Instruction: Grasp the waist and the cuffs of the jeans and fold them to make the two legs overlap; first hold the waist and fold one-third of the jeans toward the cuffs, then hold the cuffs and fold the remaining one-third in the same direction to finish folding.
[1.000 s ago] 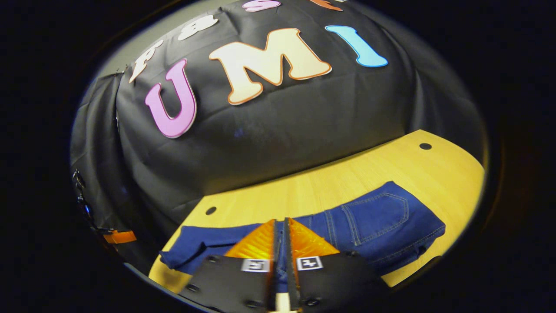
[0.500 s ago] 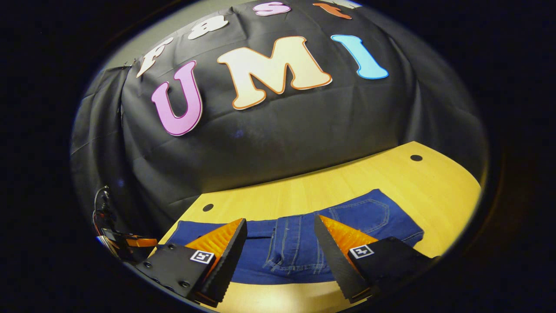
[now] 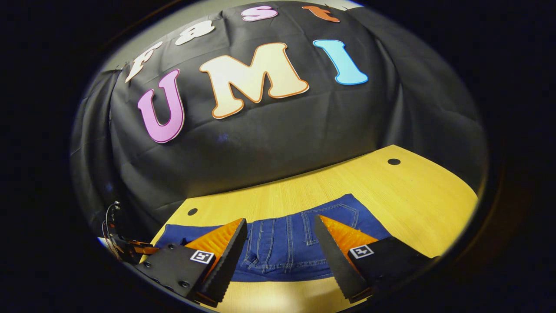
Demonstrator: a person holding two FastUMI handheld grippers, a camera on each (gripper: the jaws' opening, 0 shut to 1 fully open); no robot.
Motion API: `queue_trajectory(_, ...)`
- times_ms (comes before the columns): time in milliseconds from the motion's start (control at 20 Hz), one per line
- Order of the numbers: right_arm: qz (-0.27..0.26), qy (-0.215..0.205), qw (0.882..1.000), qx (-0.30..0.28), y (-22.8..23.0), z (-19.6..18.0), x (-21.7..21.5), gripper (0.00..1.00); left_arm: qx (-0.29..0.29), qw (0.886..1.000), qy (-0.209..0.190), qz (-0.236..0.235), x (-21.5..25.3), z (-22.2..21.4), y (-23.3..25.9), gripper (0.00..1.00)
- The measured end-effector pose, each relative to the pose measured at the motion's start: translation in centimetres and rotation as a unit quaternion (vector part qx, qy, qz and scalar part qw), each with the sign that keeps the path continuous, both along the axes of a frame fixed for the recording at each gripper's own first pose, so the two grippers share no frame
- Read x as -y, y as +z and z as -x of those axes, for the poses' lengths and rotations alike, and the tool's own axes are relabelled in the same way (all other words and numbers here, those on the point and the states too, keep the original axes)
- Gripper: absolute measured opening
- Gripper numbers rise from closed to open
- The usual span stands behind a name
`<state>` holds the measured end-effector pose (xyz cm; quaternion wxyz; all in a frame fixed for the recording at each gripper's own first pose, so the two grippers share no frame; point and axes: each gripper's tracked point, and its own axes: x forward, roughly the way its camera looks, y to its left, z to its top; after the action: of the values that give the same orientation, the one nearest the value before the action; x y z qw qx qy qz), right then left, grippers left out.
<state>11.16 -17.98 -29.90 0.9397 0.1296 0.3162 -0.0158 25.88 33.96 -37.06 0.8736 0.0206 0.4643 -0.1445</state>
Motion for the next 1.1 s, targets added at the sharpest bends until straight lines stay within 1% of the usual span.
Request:
queue_trajectory(50, -0.002, 0.002, 1.000, -0.002, 0.0, 0.0, 0.1, 0.97, -0.002, 1.000, -0.003, 0.016, 0.9, 0.1, 0.2, 0.53)
queue_trajectory(200, -0.008, 0.010, 1.000, -0.001, 0.2, -0.2, 0.4, 0.97, -0.005, 0.999, 0.032, 0.030, 1.2, 0.0, 0.2, 0.06)
queue_trajectory(250, -0.010, 0.013, 1.000, 0.001, 0.5, -0.5, 0.7, 0.97, -0.015, 0.998, 0.047, 0.031, 1.3, 0.1, 0.3, 0.00)
queue_trajectory(350, -0.013, 0.021, 1.000, 0.007, 1.4, -0.7, 1.4, 0.97, -0.014, 0.997, 0.065, 0.025, 1.5, -0.1, 1.2, 0.00)
queue_trajectory(400, -0.015, 0.026, 0.999, 0.012, 2.0, -0.8, 1.9, 0.97, -0.003, 0.998, 0.063, 0.023, 1.9, -0.2, 2.2, 0.00)
queue_trajectory(500, -0.020, 0.036, 0.999, 0.020, 2.9, -0.9, 2.9, 0.97, 0.020, 0.998, 0.055, 0.021, 3.2, 0.1, 4.7, 0.00)
queue_trajectory(700, -0.033, 0.047, 0.998, 0.023, 4.7, -0.5, 5.2, 0.97, 0.054, 0.997, 0.039, 0.040, 8.1, 0.8, 9.8, 0.00)
queue_trajectory(800, -0.035, 0.053, 0.998, 0.024, 5.6, 0.0, 6.3, 0.97, 0.061, 0.997, 0.026, 0.043, 10.5, 1.3, 11.3, 0.00)
queue_trajectory(1000, -0.020, 0.064, 0.997, 0.027, 6.9, 1.1, 9.2, 0.96, 0.076, 0.996, 0.006, 0.042, 14.8, 1.5, 13.4, 0.00)
queue_trajectory(1100, -0.022, 0.064, 0.997, 0.024, 7.1, 1.5, 10.4, 0.96, 0.087, 0.995, -0.001, 0.053, 17.2, 1.5, 14.9, 0.00)
